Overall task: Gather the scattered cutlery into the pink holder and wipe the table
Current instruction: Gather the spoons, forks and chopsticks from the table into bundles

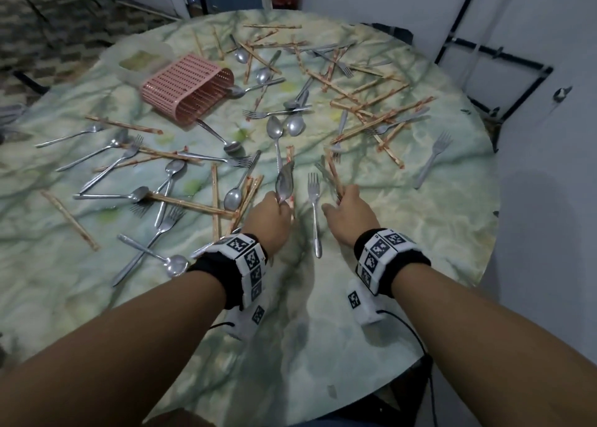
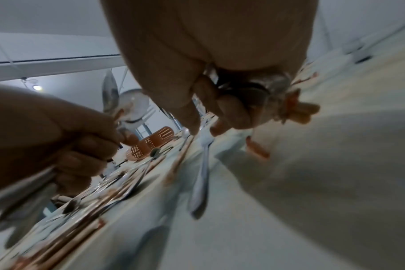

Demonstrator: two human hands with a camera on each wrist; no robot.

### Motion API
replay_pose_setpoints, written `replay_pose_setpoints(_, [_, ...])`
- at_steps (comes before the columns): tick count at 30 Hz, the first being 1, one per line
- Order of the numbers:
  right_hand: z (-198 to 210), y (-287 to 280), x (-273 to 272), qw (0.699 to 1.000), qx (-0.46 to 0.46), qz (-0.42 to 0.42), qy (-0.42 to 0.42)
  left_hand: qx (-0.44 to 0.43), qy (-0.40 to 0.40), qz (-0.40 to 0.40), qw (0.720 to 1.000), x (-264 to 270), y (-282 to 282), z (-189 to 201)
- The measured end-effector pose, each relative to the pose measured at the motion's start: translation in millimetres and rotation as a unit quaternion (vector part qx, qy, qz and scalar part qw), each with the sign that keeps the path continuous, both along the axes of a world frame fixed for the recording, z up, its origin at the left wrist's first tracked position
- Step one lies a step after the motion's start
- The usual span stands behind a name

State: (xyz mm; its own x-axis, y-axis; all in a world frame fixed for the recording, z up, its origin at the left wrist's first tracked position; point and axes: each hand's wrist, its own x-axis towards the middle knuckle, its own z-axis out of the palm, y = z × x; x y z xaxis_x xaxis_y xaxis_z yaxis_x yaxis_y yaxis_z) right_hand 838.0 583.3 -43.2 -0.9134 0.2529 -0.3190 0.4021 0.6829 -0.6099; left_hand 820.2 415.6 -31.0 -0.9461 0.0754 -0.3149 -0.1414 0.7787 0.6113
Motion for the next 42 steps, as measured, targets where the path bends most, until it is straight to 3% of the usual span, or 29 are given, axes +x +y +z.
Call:
replay_pose_setpoints(5, [-16.0, -36.7, -8.5, 0.998, 0.056, 0.036, -0.004, -0.018, 0.023, 0.014, 0.999, 8.9, -37.0, 7.8])
replay_pose_setpoints(16, [-15.9, -36.8, -3.7, 0.995, 0.092, 0.022, -0.012, -0.138, 0.038, -0.077, 0.987, 27.5, -96.8, -11.5])
replay_pose_setpoints(21, [-11.5, -36.2, 1.8, 0.996, 0.076, 0.008, -0.038, -0.114, 0.069, -0.035, 0.99, 28.2, -94.5, -12.4])
replay_pose_setpoints(23, [-8.2, -35.7, 5.8, 0.996, 0.066, 0.003, -0.056, -0.104, 0.048, -0.036, 0.993, 27.4, -100.2, -11.4])
replay_pose_setpoints(30, [-4.6, -44.0, 5.1, 0.997, 0.021, -0.022, -0.071, -0.175, -0.035, -0.177, 0.968, 32.7, -120.9, -12.3])
replay_pose_setpoints(39, [-1.3, -70.9, 3.0, 0.995, -0.048, -0.081, -0.016, 0.038, 0.02, -0.154, 0.987, 31.7, -128.0, 19.9])
replay_pose_setpoints(42, [-1.0, -79.4, 2.2, 0.994, -0.067, -0.087, -0.006, 0.096, 0.032, -0.099, 0.99, 24.3, -130.2, 27.5])
